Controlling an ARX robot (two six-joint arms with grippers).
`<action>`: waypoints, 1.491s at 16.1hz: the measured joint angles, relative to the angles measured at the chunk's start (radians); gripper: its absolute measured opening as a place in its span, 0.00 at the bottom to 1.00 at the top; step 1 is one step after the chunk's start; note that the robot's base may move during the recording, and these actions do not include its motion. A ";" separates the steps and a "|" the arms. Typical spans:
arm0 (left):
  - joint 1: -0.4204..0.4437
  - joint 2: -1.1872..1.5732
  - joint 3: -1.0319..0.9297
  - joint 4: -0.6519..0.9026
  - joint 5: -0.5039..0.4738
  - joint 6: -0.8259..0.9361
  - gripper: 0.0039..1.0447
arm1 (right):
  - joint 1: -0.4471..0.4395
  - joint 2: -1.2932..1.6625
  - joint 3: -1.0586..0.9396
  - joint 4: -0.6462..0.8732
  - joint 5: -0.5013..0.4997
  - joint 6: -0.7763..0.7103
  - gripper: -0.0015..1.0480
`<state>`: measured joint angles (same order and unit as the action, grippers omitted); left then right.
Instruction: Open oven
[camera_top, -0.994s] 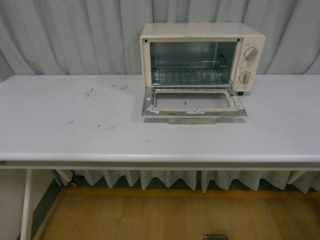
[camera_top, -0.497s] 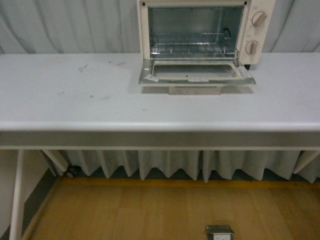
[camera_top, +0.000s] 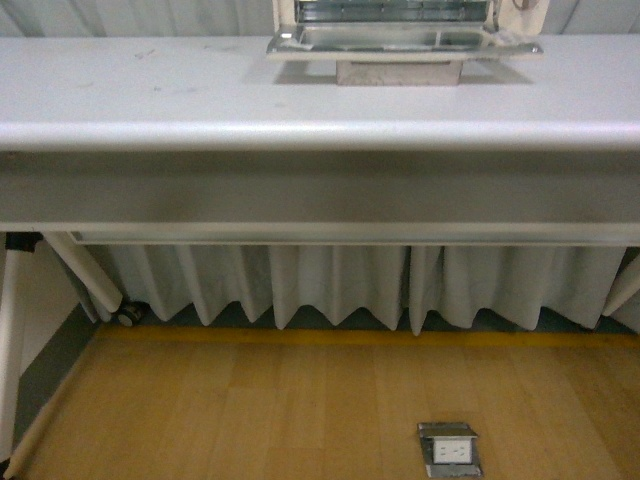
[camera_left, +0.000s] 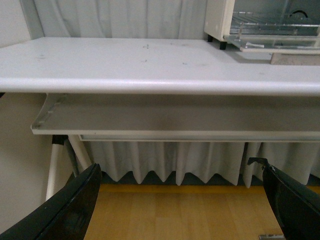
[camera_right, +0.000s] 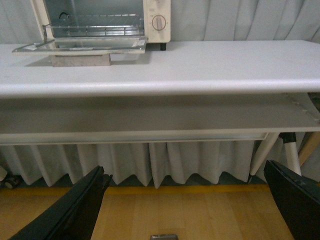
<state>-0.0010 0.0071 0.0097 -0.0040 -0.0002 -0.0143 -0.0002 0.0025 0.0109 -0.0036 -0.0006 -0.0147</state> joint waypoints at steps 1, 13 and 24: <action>0.000 0.000 0.000 0.000 0.000 0.000 0.94 | 0.000 0.000 0.000 0.002 0.000 0.000 0.94; 0.000 0.000 0.000 -0.002 -0.001 0.000 0.94 | 0.000 0.000 0.000 -0.002 0.002 0.000 0.94; 0.000 0.000 0.000 0.000 0.000 0.000 0.94 | 0.000 0.000 0.000 -0.001 0.000 0.000 0.94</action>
<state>-0.0010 0.0071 0.0097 -0.0044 -0.0002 -0.0139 -0.0002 0.0025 0.0109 -0.0048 -0.0002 -0.0147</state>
